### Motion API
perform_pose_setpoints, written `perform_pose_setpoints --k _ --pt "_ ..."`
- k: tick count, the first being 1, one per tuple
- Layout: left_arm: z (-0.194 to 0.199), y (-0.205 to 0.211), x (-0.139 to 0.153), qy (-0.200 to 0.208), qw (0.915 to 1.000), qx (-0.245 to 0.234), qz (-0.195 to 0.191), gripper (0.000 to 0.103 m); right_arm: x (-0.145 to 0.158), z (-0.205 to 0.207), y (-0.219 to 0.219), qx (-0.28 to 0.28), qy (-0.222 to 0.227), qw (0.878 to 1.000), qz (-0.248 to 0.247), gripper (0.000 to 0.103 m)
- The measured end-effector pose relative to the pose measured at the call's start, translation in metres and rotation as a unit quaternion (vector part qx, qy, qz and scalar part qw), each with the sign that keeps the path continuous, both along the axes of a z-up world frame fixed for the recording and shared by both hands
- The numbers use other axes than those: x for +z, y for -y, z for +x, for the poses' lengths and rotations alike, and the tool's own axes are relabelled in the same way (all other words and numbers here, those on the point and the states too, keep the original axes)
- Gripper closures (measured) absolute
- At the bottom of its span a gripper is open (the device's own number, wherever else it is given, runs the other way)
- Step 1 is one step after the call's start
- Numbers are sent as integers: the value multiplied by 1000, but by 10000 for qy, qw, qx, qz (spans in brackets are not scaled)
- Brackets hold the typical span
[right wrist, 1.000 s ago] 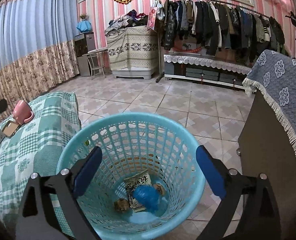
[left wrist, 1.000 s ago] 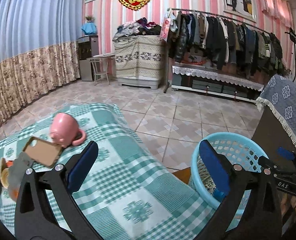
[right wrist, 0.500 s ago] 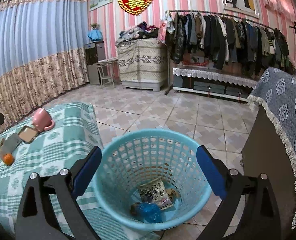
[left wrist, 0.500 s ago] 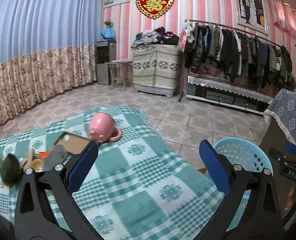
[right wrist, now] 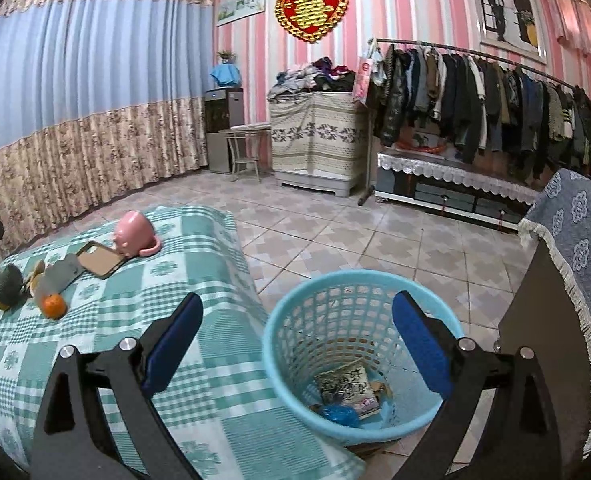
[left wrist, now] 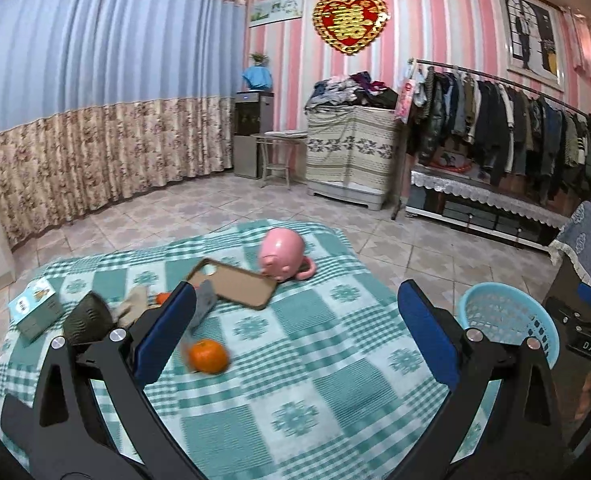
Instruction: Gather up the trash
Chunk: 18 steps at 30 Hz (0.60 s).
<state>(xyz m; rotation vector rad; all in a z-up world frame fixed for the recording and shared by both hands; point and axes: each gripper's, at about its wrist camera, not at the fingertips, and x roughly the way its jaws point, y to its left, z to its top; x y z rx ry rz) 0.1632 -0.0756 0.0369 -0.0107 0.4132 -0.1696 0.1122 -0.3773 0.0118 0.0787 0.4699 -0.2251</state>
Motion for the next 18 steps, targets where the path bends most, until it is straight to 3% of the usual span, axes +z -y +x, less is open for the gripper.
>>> perform_pose_setpoints --k 18 --pt "-16 -104 -19 -187 9965 815 1 5 -12 14 -64 428 -110 9990 -100 9"
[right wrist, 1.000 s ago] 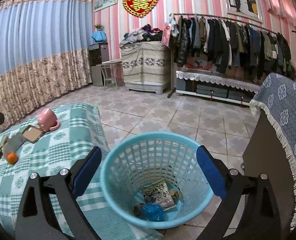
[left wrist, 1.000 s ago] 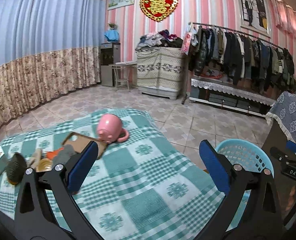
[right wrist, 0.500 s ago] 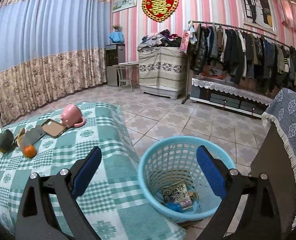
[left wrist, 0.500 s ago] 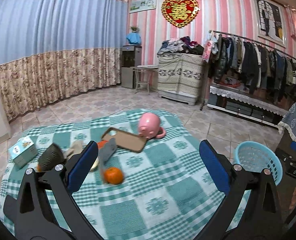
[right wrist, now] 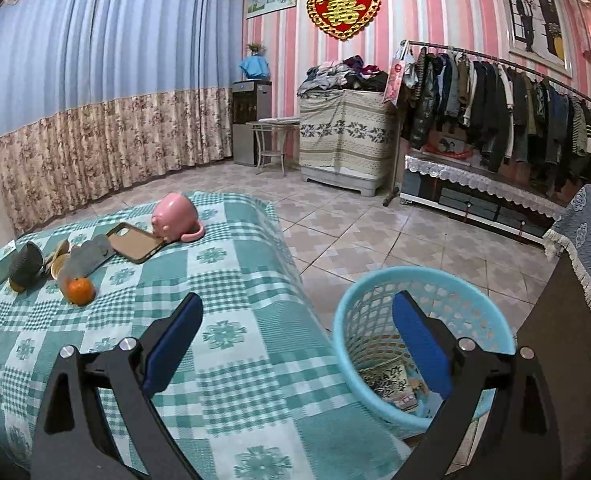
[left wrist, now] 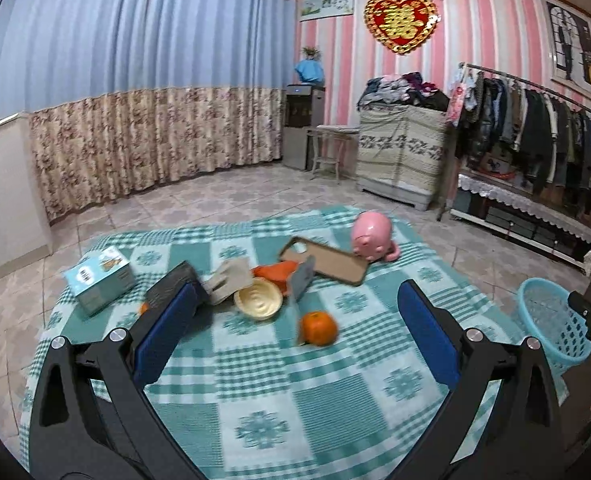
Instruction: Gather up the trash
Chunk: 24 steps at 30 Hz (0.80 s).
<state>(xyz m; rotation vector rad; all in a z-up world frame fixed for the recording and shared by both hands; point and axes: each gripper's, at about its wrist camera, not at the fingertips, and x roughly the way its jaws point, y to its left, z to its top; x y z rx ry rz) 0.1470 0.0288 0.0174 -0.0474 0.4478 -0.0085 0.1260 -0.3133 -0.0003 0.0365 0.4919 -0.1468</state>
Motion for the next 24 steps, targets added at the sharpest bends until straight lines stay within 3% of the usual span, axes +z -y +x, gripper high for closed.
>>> perform_pose_setpoints --k 15,24 --pt "10 -81 -54 -615 9955 697 -186 6 -32 45 -57 353 -316 9984 -316 9" --pt "26 -120 -69 -686 9923 1008 -210 6 -53 76 -103 668 -511 9957 -382 9"
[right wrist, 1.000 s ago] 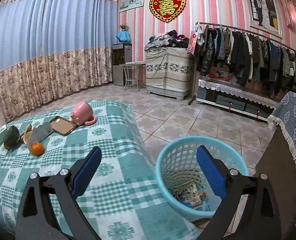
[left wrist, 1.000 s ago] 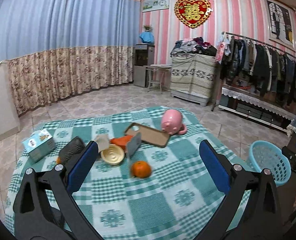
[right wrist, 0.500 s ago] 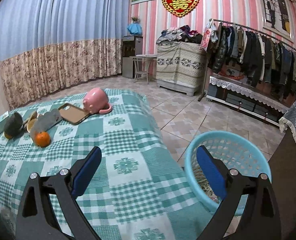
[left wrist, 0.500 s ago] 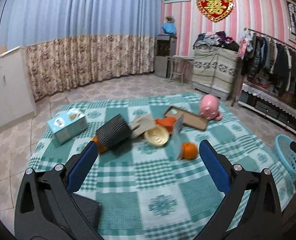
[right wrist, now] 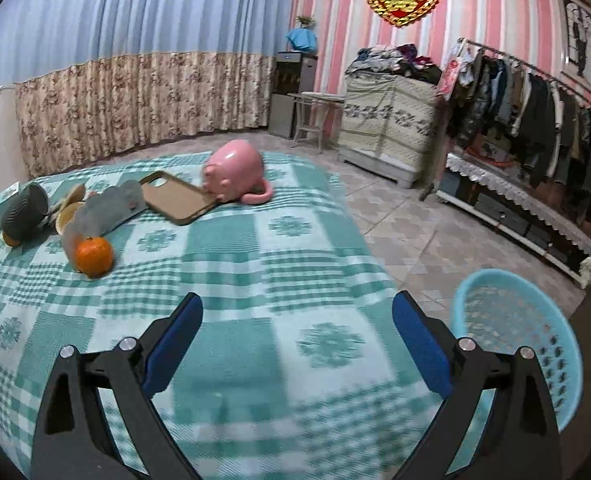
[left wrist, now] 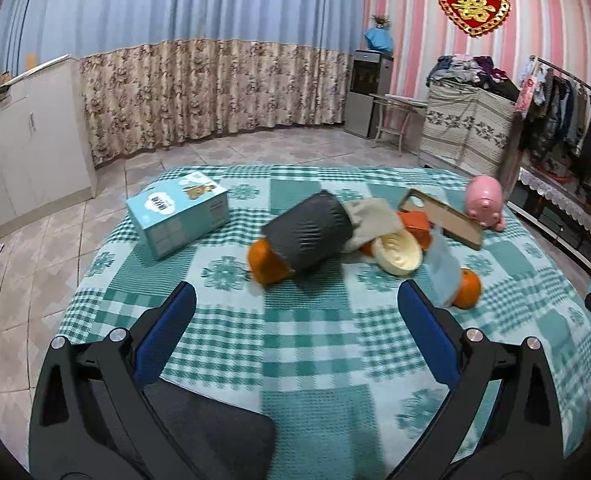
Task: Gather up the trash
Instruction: 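Reach the right gripper to the orange and close on it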
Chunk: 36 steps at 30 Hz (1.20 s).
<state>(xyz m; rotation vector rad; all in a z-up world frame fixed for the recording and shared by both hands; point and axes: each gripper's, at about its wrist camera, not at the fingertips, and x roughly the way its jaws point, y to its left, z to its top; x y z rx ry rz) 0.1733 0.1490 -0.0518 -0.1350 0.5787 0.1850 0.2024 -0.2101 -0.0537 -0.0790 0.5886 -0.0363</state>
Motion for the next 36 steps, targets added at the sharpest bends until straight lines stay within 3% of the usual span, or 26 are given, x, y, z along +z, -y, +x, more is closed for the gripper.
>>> perform_pose_setpoints --k 5,12,17,21,23,30,32,36 --pt "0 -21 -7 -19 9999 83 -79 6 -12 21 -40 449 -159 9988 133 9" --pt "-2 -48 -13 -82 9995 281 93 6 -18 40 -99 1147 -280 9930 17 9" --pt "-4 -67 -12 -54 9994 299 -137 6 -22 54 -130 1494 -471 9876 72 10" --pt "-1 -73 -12 -177 9993 319 99 6 -27 66 -142 1592 -655 9850 123 12" --pt "0 -73 -11 -196 9993 287 166 6 -30 74 -147 1650 -793 9830 156 22" --pt "14 -51 -4 -235 9994 -56 247 6 -34 88 -163 1957 -1019 9744 426 36" --pt "18 -41 -2 -226 9990 -130 362 6 -37 90 -166 2088 -1083 9708 479 52" --pt "24 -33 -2 -271 9990 -156 318 6 -37 89 -167 2303 -1133 9647 582 67"
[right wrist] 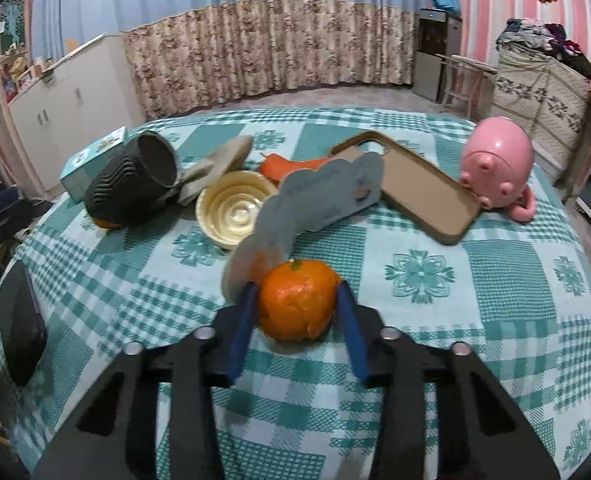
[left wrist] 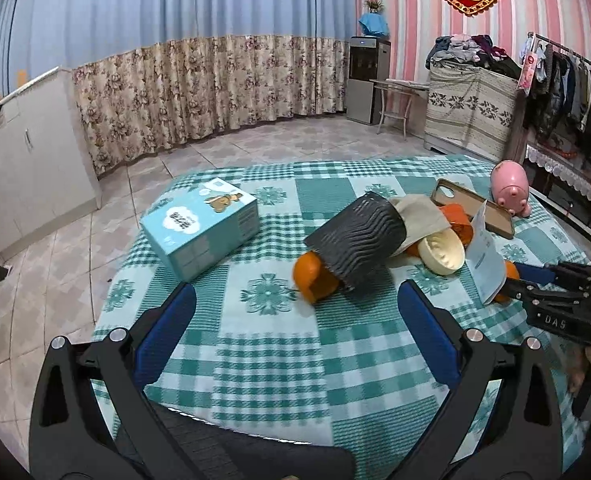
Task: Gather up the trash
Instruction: 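Reach the right gripper to the orange and close on it, then carry the orange toward the wastebasket with the right gripper while the left grasps the light blue card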
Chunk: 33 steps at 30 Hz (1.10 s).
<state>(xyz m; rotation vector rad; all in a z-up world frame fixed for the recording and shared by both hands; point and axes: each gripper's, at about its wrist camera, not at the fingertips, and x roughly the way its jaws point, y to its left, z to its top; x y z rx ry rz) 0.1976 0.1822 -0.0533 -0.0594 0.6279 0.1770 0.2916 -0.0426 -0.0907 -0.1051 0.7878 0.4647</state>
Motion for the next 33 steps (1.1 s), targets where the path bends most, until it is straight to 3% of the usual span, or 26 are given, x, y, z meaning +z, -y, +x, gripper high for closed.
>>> perform_pose_setpoints --k 10,15,20,23,26,29,30,31,33 --pt "14 38 6 26 9996 -251 -145 6 12 -31 69 -595 244 9979 26 71" --pt "37 89 -4 -110 9971 -687 -313 6 25 -51 123 -1133 342 9930 4 71" --pt "54 138 -16 -212 9943 -1021 -206 6 35 -67 176 -1678 366 9850 135 71" --pt "67 153 -26 -341 9933 -1091 -161 18 39 -74 197 -1858 389 9817 169 71" --pt "82 159 -37 -612 9916 -1109 -256 39 43 -83 209 -1962 450 9793 198 71" --pt "90 163 -44 -822 9894 -1157 -310 75 48 -95 221 -2054 528 9770 223 71" --pt "91 165 -44 -865 9887 -1186 -299 94 50 -99 226 -2105 561 9757 246 71" --pt "90 167 -42 -848 9889 -1185 -279 100 51 -102 230 -2139 577 9748 272 71" --pt "83 171 -35 -697 9904 -1175 -197 101 56 -108 241 -2237 625 9721 329 71"
